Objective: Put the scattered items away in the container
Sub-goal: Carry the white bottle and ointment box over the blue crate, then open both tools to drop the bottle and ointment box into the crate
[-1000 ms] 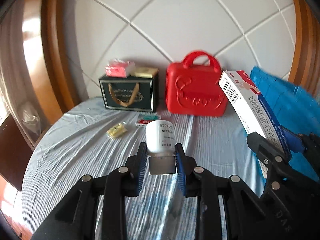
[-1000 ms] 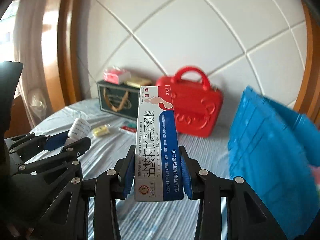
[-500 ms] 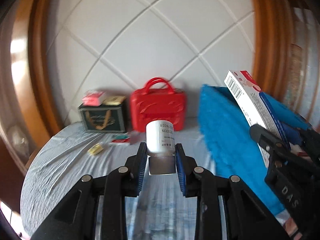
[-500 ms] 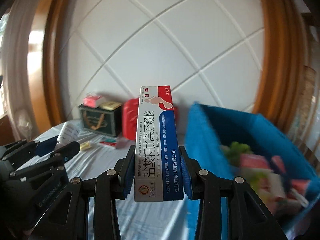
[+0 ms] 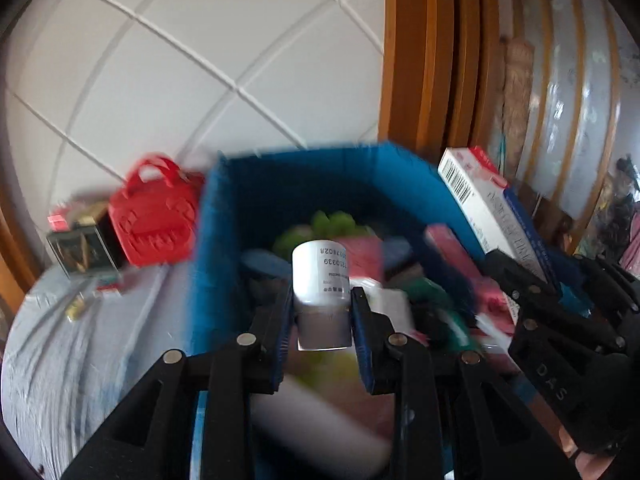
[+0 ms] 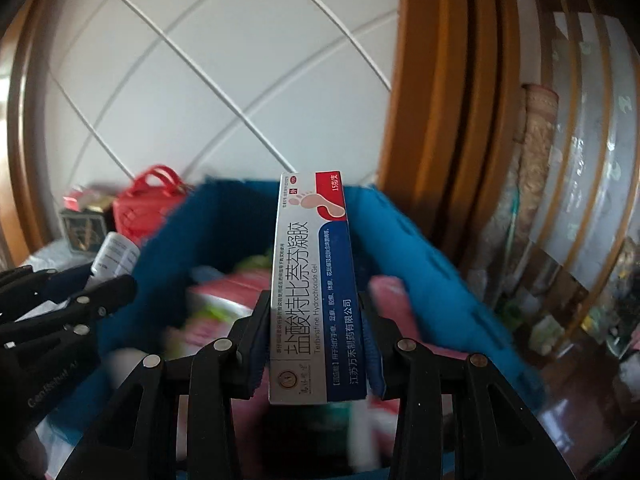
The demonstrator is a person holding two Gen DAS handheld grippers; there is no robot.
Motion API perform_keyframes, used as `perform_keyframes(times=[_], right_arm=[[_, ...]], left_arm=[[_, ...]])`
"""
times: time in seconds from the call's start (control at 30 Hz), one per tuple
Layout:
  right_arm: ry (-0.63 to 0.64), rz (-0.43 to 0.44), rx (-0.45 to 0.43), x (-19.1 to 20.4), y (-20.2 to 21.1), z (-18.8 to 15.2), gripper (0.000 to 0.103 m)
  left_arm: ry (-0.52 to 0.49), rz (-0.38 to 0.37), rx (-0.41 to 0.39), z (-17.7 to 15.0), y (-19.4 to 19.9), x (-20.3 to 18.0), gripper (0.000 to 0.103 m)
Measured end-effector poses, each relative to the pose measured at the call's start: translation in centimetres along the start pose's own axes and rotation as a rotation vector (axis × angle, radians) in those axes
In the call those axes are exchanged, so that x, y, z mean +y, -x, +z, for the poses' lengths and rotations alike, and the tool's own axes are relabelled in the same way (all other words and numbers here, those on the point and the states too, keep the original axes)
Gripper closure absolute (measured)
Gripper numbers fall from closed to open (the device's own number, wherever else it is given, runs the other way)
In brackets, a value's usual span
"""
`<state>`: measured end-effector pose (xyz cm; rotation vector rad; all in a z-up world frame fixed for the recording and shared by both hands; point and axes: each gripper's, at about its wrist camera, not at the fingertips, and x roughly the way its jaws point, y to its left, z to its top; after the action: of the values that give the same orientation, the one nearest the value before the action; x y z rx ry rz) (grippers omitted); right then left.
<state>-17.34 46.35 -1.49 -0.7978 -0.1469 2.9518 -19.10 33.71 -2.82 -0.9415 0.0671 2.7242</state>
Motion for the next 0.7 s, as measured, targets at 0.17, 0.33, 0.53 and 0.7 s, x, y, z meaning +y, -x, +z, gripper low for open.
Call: perform_keyframes(times=[0.17,0.33,0.53,0.7], right_arm=[[0.021,0.082,0.071,-3.6,-2.7,-1.5,0.064],[0.025,0.124,0.129,-4.9,-4.5,-3.0,0.064],[0.047,0.162,0.155,-4.4,-5.3,-3.9,0.064],[0.039,0.175,0.173,-5.0,-5.6,-4.3,0.063]], left_arm=[[0.009,0.052,0.124,-0.2,-4.1,-3.7,0.076],[-0.016,0.105,0.131,-0.1,-4.8,-5.5,0.076],[-0.013,0.134,0.150,-0.5,-5.5,-6.3,0.075],[-0.015,0.138,0.151,-0.7,-5.4,-6.8,0.067]])
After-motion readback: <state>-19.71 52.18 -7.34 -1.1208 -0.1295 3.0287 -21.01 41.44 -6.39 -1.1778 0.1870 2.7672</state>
